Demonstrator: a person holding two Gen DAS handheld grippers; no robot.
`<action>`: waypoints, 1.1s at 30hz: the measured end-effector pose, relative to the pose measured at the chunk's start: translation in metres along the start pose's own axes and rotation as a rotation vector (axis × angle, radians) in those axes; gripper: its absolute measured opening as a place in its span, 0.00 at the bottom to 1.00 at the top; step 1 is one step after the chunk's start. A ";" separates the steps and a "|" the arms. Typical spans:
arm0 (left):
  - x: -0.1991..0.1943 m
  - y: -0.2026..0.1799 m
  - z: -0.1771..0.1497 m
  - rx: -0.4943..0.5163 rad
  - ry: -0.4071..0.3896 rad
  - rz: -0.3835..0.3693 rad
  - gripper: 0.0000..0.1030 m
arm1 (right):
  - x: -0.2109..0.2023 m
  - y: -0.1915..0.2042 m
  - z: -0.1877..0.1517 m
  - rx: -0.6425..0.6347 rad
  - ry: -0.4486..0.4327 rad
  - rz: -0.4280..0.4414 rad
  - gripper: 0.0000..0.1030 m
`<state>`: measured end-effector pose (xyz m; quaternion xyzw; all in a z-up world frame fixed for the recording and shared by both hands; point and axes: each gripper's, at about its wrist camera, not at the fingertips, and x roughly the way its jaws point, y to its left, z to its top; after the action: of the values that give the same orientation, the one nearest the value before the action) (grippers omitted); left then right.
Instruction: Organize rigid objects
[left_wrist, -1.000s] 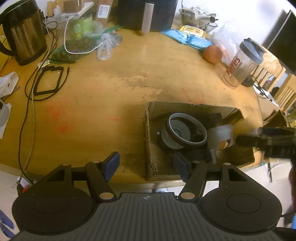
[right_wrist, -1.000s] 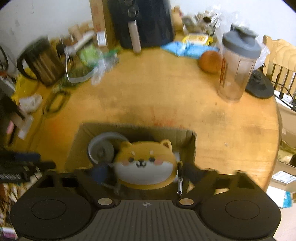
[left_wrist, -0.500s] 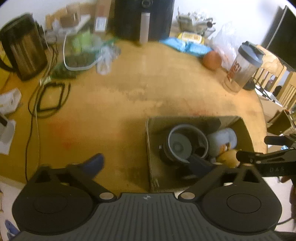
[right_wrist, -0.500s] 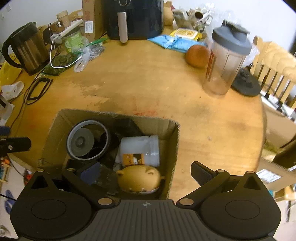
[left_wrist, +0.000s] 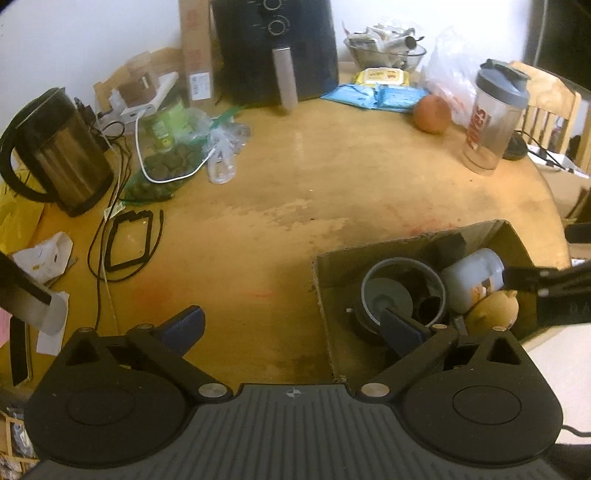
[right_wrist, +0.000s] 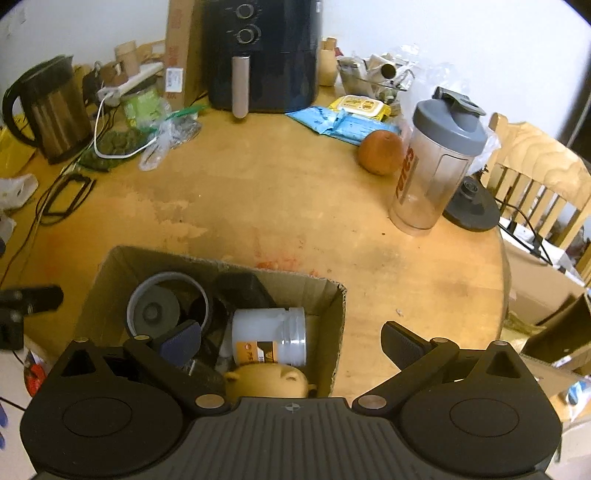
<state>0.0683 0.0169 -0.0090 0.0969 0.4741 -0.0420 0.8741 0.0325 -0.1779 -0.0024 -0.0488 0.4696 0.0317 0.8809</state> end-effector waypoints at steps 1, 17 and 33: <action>0.000 -0.001 0.000 0.001 0.005 0.002 1.00 | 0.000 0.000 0.001 0.005 0.002 -0.002 1.00; 0.006 0.005 0.010 -0.106 0.173 -0.051 1.00 | 0.003 0.002 0.013 0.080 0.215 0.005 1.00; 0.013 -0.002 0.003 -0.159 0.347 -0.121 1.00 | 0.017 0.014 0.005 0.042 0.423 -0.072 1.00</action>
<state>0.0774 0.0150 -0.0184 0.0046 0.6245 -0.0393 0.7800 0.0449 -0.1637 -0.0143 -0.0529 0.6427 -0.0204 0.7640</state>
